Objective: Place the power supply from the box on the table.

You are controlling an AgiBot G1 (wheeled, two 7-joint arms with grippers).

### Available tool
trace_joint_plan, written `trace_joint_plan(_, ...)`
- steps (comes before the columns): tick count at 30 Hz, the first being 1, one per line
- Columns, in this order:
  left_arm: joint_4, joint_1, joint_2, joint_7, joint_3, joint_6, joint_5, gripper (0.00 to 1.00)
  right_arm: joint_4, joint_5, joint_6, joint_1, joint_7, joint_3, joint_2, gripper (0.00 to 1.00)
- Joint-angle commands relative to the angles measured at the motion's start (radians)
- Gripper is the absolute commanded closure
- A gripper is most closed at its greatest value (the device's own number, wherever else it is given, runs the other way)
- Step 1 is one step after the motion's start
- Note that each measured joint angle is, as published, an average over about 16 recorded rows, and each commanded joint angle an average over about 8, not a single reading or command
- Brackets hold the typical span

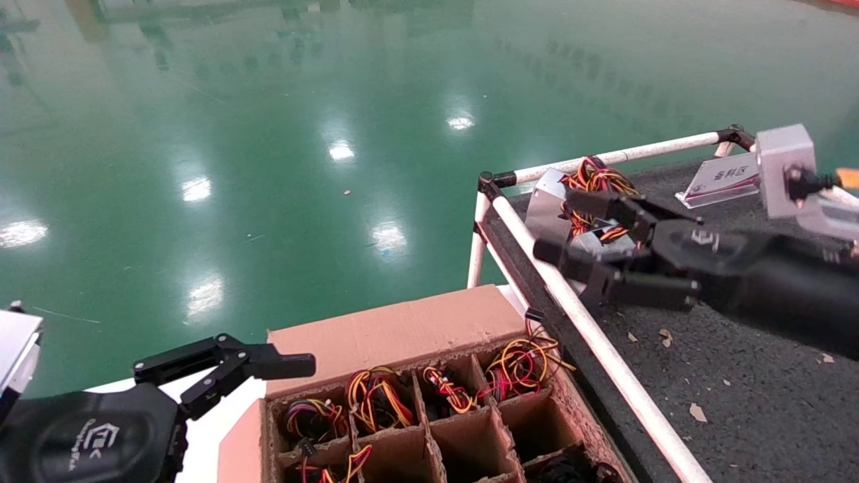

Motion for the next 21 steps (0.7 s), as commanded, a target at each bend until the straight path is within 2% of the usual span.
trace_joint_plan(1, 0.0, 0.0, 0.0, 0.0, 0.0, 0.0, 0.0, 0.0, 0.026, 0.011, -0.009, -0.017, -0.009, -0.001, 0.008, 0.0)
trace_joint_plan(21, 0.0, 0.0, 0.0, 0.0, 0.0, 0.0, 0.0, 0.0, 0.284, 0.121, -0.101, -0.186, -0.102, -0.008, 0.091, 0.0)
